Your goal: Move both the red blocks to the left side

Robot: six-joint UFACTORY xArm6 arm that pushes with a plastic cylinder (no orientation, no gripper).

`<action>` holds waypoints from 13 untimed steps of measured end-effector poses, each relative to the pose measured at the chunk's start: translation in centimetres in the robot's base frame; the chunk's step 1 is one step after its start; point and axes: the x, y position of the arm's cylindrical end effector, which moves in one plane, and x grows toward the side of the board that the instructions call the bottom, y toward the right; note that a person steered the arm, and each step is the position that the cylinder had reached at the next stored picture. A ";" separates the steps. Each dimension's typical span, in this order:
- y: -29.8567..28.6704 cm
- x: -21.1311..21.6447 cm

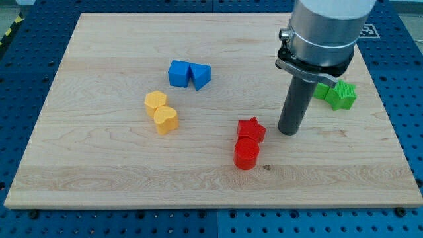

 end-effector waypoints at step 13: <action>-2.2 5.7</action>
